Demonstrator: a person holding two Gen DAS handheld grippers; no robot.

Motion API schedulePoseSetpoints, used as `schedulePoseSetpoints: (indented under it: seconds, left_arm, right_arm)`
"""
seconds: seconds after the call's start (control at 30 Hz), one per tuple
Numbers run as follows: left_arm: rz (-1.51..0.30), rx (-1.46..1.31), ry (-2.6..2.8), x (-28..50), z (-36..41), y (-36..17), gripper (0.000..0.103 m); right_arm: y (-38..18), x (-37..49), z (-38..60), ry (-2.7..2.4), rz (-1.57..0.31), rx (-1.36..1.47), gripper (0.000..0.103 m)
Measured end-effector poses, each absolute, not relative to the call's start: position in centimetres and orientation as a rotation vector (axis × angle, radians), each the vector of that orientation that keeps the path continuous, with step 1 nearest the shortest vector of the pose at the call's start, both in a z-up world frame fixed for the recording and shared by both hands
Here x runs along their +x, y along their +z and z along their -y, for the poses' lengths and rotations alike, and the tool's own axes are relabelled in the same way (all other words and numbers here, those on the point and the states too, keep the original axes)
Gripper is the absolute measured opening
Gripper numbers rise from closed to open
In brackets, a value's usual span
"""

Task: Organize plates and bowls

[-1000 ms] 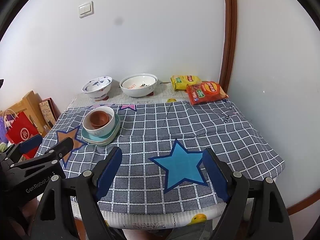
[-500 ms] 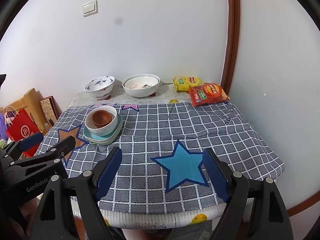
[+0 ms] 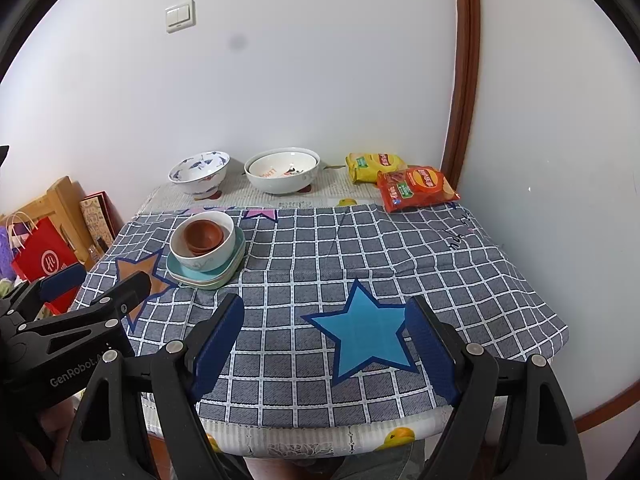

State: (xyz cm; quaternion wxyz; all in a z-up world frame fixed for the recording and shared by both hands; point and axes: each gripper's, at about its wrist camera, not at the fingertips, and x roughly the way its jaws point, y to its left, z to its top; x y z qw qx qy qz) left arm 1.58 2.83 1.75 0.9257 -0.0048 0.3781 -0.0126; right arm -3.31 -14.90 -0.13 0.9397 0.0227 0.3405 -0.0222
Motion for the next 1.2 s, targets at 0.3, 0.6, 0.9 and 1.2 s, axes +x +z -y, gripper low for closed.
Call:
schedulePoseSetpoints:
  seconds: [0.3, 0.6, 0.9, 1.2]
  left_arm:
    - [-0.775, -0.01, -0.032, 1.57, -2.91, 1.77, 0.089]
    - [-0.773, -0.006, -0.028, 1.52, -2.95, 1.76, 0.089]
    - [-0.77, -0.005, -0.027, 1.38, -2.97, 1.79, 0.089]
    - [-0.768, -0.008, -0.024, 1.39, -2.98, 1.88, 0.089]
  right_arm:
    - [-0.05, -3.37, 14.72, -0.046, -0.691, 0.046, 0.082]
    - [-0.01, -3.38, 14.7, -0.045, -0.69, 0.045, 0.082]
    - [0.22, -3.54, 14.58, -0.045, -0.685, 0.045, 0.082]
    - [0.43, -3.79, 14.54, -0.044, -0.68, 0.046, 0.082]
